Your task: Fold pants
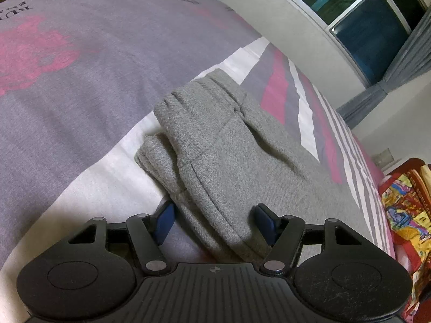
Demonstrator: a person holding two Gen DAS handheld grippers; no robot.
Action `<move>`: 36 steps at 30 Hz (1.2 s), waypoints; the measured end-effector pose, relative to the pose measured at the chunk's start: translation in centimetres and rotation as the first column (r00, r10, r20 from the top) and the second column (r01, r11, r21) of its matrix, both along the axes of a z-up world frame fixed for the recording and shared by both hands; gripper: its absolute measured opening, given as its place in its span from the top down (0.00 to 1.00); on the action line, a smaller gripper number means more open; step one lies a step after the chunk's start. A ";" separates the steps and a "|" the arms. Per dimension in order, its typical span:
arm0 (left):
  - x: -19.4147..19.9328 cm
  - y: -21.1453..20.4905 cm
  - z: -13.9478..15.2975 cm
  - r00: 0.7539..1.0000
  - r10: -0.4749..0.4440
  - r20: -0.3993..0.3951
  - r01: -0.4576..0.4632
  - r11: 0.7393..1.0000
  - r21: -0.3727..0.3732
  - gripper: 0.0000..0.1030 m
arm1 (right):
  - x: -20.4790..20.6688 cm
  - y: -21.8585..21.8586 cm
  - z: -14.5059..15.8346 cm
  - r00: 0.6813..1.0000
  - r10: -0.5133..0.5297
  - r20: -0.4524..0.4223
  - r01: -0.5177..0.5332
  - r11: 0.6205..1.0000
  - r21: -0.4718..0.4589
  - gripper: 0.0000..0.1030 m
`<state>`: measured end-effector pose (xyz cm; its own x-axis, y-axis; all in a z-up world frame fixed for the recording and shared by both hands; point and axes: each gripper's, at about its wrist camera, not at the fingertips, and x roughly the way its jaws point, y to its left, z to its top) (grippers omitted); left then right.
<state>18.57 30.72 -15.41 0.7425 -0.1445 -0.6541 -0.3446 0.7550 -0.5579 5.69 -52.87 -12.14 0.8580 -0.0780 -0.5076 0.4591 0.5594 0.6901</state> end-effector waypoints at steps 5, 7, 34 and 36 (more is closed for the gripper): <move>0.1 0.2 0.0 1.000 -0.005 0.000 0.005 1.000 -0.003 0.36 | 0.0 0.6 -0.5 1.000 0.000 -0.029 -0.002 0.998 -0.067 0.97; 0.2 0.2 0.0 1.000 -0.008 0.000 0.008 1.000 -0.004 0.36 | 0.7 0.4 -1.1 0.999 0.005 -0.048 -0.007 0.999 -0.039 0.96; -5.4 -5.1 -0.1 0.993 0.004 0.118 0.016 0.986 -0.169 0.47 | 5.4 21.4 -3.8 0.827 0.549 0.123 -0.546 0.730 0.411 0.74; -5.7 -4.9 -0.2 0.993 0.004 0.119 0.016 0.985 -0.171 0.47 | 5.2 21.5 -3.5 0.831 0.541 0.133 -0.543 0.732 0.412 0.73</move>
<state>12.85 25.78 -15.64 0.8120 -0.2511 -0.5268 -0.2642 0.6468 -0.7155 10.90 -31.39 -15.66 0.6910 0.6173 -0.3760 0.1647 0.3720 0.9135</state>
